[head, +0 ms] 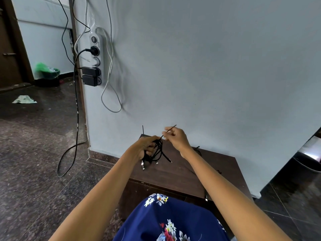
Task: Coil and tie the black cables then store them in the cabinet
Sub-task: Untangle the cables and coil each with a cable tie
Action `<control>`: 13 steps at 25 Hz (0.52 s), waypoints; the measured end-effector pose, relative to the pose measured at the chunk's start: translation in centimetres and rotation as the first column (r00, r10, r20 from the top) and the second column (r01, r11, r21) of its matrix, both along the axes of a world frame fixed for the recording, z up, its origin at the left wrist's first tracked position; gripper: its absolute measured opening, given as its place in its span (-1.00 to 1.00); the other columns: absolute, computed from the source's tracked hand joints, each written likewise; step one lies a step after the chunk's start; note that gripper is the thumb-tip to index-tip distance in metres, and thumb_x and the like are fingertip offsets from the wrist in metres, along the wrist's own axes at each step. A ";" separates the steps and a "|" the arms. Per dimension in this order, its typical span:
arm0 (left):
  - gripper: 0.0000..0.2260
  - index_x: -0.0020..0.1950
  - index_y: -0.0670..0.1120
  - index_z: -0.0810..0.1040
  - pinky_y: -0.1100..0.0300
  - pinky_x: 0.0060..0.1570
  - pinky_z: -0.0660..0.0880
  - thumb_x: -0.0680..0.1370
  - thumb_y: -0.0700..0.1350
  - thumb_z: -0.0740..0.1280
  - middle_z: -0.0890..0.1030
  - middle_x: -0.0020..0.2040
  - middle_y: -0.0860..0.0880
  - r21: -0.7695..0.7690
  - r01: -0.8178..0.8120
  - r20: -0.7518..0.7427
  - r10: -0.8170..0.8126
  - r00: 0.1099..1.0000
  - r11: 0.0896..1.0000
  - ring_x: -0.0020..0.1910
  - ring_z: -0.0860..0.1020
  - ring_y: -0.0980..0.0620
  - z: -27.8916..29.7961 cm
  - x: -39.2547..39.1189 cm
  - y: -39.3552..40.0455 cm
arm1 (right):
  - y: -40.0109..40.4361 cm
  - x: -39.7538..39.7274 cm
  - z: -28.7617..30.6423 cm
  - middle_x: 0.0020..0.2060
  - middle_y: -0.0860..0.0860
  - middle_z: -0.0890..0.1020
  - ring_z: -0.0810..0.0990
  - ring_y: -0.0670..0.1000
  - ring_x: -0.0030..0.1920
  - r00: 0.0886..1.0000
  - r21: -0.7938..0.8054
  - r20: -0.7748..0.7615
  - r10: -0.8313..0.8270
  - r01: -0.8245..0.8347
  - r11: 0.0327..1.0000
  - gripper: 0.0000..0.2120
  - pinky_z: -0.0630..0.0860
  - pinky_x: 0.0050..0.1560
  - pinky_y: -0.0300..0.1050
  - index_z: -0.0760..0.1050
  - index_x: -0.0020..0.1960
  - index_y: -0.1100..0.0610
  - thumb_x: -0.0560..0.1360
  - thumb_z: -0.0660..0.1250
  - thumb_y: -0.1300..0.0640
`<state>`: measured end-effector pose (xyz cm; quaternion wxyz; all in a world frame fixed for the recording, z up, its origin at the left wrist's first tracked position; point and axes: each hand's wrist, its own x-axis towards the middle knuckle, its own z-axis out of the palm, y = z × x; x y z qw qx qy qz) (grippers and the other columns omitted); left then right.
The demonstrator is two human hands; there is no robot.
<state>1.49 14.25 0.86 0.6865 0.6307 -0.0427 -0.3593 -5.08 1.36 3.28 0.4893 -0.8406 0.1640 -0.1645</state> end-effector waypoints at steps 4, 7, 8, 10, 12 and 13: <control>-0.84 -0.18 -0.09 0.50 0.41 -0.65 0.10 0.55 -0.06 0.29 0.24 -0.61 0.10 0.018 0.094 0.011 -0.094 0.996 0.995 -0.70 0.11 0.18 -0.5 0.1 0.6 | -0.3 0.3 0.1 -0.26 0.11 0.68 0.60 -0.06 -0.30 0.989 -0.025 0.095 -0.115 0.118 0.993 -0.83 0.57 -0.05 -0.11 0.65 -0.13 0.27 0.49 0.38 0.16; -0.86 -0.10 -0.09 0.56 0.37 -0.63 0.19 0.56 -0.07 0.26 0.23 -0.58 0.09 0.023 0.143 0.028 -0.144 0.989 0.989 -0.67 0.11 0.17 -1.0 0.4 0.9 | -1.4 0.7 1.0 -0.38 0.04 0.61 0.55 -0.08 -0.36 0.943 0.125 0.170 -0.287 0.269 0.955 -0.83 0.56 -0.19 -0.22 0.64 -0.13 0.27 0.51 0.36 0.17; -0.86 -0.11 -0.10 0.55 0.36 -0.62 0.19 0.56 -0.08 0.26 0.24 -0.58 0.09 0.017 0.134 0.029 -0.135 0.990 0.991 -0.67 0.11 0.17 -1.1 0.5 0.8 | -1.3 0.8 0.9 -0.39 0.02 0.60 0.54 -0.09 -0.37 0.950 0.187 0.161 -0.268 0.237 0.953 -0.85 0.56 -0.20 -0.24 0.63 -0.14 0.24 0.50 0.37 0.17; -0.86 -0.18 -0.10 0.48 0.37 -0.60 0.15 0.55 -0.10 0.25 0.23 -0.60 0.09 -0.019 0.094 0.017 -0.094 0.995 0.995 -0.68 0.10 0.16 -1.1 0.6 0.5 | -0.4 1.0 0.2 -0.38 0.01 0.61 0.55 -0.08 -0.36 0.988 0.219 0.078 -0.134 0.114 0.969 -0.90 0.56 -0.19 -0.24 0.62 -0.16 0.19 0.48 0.41 0.16; -0.80 -0.27 -0.08 0.40 0.35 -0.59 0.14 0.55 -0.08 0.25 0.23 -0.62 0.09 -0.027 0.071 0.024 -0.070 0.997 0.997 -0.68 0.10 0.16 -1.1 0.6 0.1 | 0.4 1.2 -0.9 -0.33 0.05 0.65 0.59 -0.07 -0.34 0.998 0.102 -0.029 -0.047 0.049 0.994 -0.89 0.57 -0.20 -0.26 0.63 -0.17 0.20 0.46 0.42 0.16; -0.77 -0.29 -0.08 0.37 0.35 -0.59 0.15 0.55 -0.07 0.25 0.23 -0.62 0.08 -0.023 0.074 0.028 -0.073 0.997 0.997 -0.68 0.10 0.15 -1.2 0.5 -0.1 | 0.5 1.4 -1.3 -0.31 0.08 0.67 0.61 -0.06 -0.33 0.997 0.030 -0.048 -0.068 0.070 0.997 -0.88 0.59 -0.17 -0.21 0.64 -0.18 0.21 0.46 0.42 0.17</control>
